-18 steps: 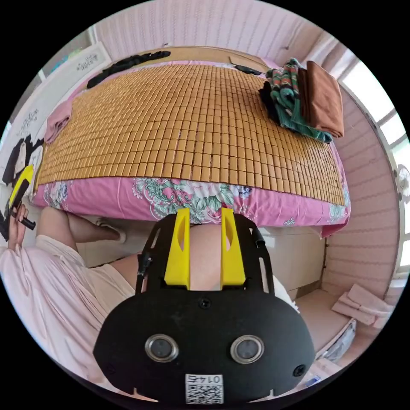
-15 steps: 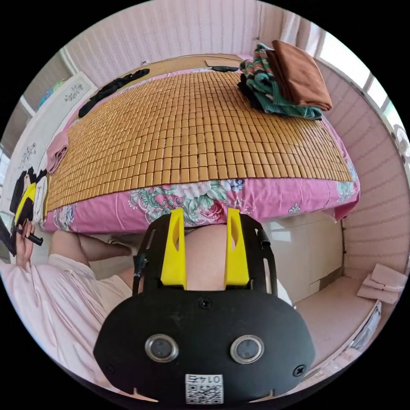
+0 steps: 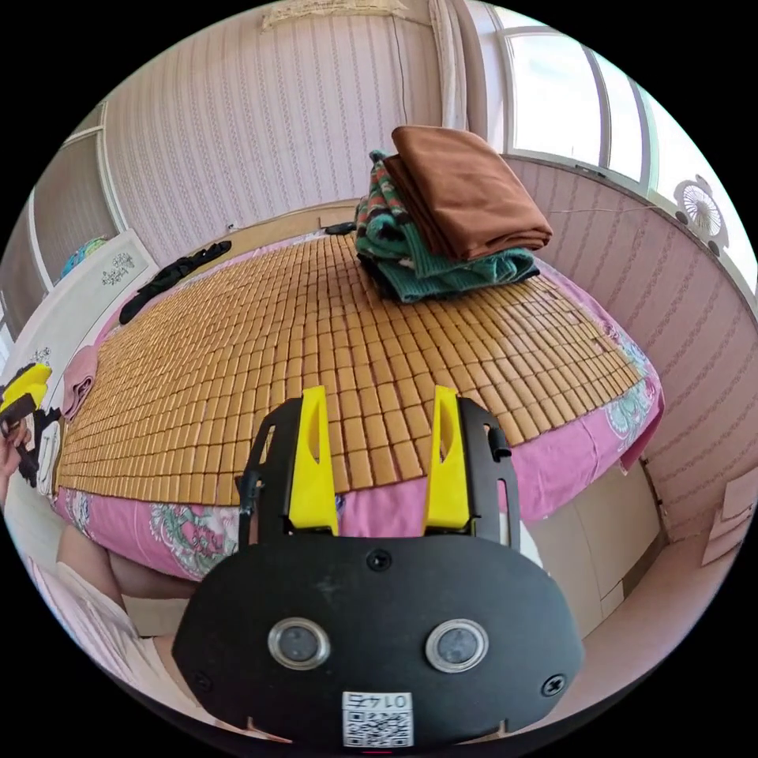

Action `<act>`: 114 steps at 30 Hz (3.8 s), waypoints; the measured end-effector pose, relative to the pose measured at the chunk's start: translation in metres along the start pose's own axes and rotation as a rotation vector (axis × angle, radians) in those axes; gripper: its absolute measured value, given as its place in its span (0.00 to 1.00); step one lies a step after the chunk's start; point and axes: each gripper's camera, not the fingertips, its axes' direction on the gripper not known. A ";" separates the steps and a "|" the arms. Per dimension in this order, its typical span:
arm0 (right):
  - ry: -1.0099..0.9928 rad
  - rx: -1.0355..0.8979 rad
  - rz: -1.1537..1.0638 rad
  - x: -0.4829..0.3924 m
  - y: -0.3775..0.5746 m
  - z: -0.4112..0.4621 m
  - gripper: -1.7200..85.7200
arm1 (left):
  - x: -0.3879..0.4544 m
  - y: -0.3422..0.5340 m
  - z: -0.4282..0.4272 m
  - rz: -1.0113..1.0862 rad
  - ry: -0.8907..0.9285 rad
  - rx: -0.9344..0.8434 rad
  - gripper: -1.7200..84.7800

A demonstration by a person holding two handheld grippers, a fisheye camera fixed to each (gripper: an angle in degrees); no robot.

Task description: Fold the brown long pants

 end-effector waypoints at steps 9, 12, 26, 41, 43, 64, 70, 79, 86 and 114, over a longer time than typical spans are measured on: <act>0.037 0.165 0.085 0.107 -0.070 0.044 0.22 | -0.035 -0.256 0.106 0.196 0.035 0.058 0.18; 0.038 0.158 0.113 0.138 -0.084 0.062 0.22 | -0.021 -0.322 0.152 0.174 -0.013 0.059 0.20; -0.162 0.268 0.186 0.238 -0.073 0.026 0.06 | -0.016 -0.391 0.240 -0.121 -0.024 -0.112 0.02; -0.905 0.200 0.086 0.174 -0.026 -0.074 0.03 | -0.032 -0.048 0.067 -0.156 0.204 -0.137 0.12; -1.081 0.093 -0.055 0.129 -0.031 -0.079 0.03 | -0.018 0.016 0.036 -0.192 0.186 -0.114 0.13; -1.218 -0.056 -0.123 -0.001 -0.125 -0.082 0.03 | -0.007 0.162 -0.146 -0.352 -0.198 0.202 0.01; -0.754 -0.513 0.205 0.071 -0.023 0.029 0.03 | -0.004 0.255 -0.091 -0.612 0.004 -0.071 0.01; -0.392 -0.339 -0.074 0.000 -0.046 -0.024 0.02 | -0.030 0.332 -0.112 -0.964 -0.209 -0.170 0.11; -0.518 -0.415 -0.916 -0.226 -0.040 -0.029 0.02 | -0.052 0.326 -0.102 -0.998 -0.220 -0.163 0.16; -0.548 -0.436 -0.773 -0.377 0.002 -0.021 0.03 | -0.052 0.263 -0.065 -0.851 -0.189 -0.264 0.20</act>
